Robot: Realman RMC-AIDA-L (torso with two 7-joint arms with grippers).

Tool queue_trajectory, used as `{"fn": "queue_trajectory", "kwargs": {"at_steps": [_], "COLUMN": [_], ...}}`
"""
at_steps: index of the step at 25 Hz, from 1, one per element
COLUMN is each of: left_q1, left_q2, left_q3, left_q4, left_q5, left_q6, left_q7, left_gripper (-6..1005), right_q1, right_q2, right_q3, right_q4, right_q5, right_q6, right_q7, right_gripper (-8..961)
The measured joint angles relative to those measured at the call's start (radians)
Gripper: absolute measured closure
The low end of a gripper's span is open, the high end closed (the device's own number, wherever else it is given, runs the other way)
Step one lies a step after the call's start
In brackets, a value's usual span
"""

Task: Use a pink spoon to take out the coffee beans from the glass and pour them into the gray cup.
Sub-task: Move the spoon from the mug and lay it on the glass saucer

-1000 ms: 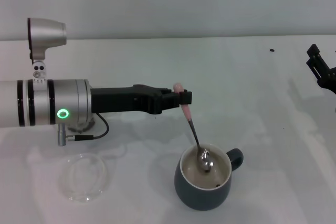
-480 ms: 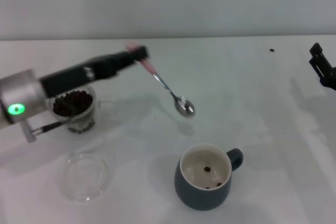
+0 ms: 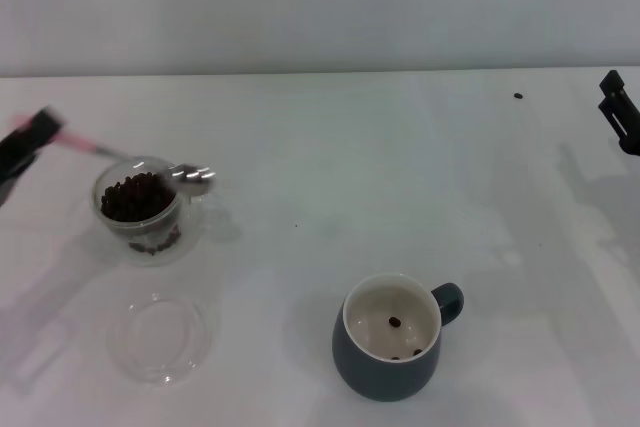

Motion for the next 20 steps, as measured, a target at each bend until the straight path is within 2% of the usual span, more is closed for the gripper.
{"fn": "queue_trajectory", "kwargs": {"at_steps": [4,6,7,10,15,20], "left_q1": [0.098,0.117,0.148,0.186,0.206,0.205], "left_q2": [-0.005,-0.005,0.000,0.009,0.043,0.056], "left_q3": [-0.056,-0.072,-0.096,-0.103,-0.103,-0.103], "left_q4": [-0.021,-0.039,-0.074,-0.097,-0.154,-0.173], "left_q5": [-0.020,-0.020,-0.014,0.010,0.065,0.091], "left_q6": [-0.042,-0.059,-0.080,-0.078,-0.066,-0.035], "left_q7": [0.011,0.011,0.011,0.014,0.019,0.026], "left_gripper": [862,862,862,862,862,862], "right_q1": [0.004,0.005,0.005,0.007,0.007,0.005], "right_q2": [-0.001,-0.001,-0.001,-0.001,-0.001,-0.001], "right_q3": [-0.001,-0.001,-0.002,-0.002,-0.002,-0.002], "right_q4": [-0.015,-0.020,-0.022,-0.026,-0.028,-0.029], "right_q5": [-0.001,-0.001,-0.001,-0.001,-0.001,0.002], "right_q6": [0.000,0.000,0.000,0.000,0.000,0.000], "right_q7": [0.001,0.001,0.001,0.001,0.002,0.002], "right_gripper": [167,167,167,167,167,167]}}
